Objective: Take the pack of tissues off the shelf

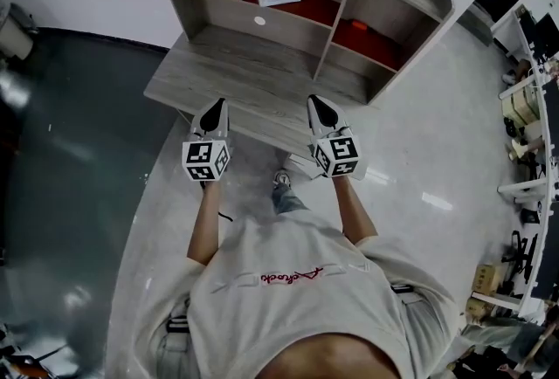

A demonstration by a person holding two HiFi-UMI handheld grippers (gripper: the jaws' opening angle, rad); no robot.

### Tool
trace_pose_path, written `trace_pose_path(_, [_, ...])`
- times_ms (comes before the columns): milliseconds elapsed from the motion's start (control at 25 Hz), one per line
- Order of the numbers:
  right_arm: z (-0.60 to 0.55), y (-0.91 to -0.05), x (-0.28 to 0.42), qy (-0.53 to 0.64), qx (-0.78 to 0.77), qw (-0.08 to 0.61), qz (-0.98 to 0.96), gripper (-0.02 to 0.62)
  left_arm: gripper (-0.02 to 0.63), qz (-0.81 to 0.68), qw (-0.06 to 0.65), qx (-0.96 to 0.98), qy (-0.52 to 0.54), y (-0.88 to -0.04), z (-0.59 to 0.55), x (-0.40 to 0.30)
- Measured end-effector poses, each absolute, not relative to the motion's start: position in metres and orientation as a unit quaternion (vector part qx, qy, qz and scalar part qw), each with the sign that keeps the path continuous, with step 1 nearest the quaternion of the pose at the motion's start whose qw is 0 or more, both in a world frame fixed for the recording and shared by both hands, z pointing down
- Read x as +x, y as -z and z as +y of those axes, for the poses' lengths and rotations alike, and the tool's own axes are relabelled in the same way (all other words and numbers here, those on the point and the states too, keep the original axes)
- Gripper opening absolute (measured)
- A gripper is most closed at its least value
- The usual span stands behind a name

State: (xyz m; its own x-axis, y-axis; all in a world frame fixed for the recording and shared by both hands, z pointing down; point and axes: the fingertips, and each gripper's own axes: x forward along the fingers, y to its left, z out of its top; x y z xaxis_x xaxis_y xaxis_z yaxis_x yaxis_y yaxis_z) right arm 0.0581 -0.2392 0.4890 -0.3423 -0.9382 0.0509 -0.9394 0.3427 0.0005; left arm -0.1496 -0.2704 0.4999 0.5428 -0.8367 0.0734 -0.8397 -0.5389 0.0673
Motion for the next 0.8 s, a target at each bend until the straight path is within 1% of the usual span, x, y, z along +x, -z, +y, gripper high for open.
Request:
trace_pose_path(360, [-0.328, -0.478, 0.091, -0.013, 0.569, 0.021, -0.822, 0.008, 0.000, -0.481, 0.050, 0.875, -0.018, -0.489, -0.359, -0.115])
trace_pose_path(800, [-0.408, -0.478, 0.116, -0.005, 0.547, 0.027, -0.837, 0.006, 0.000, -0.491, 0.034, 0.870, -0.014, -0.468, -0.445, -0.081])
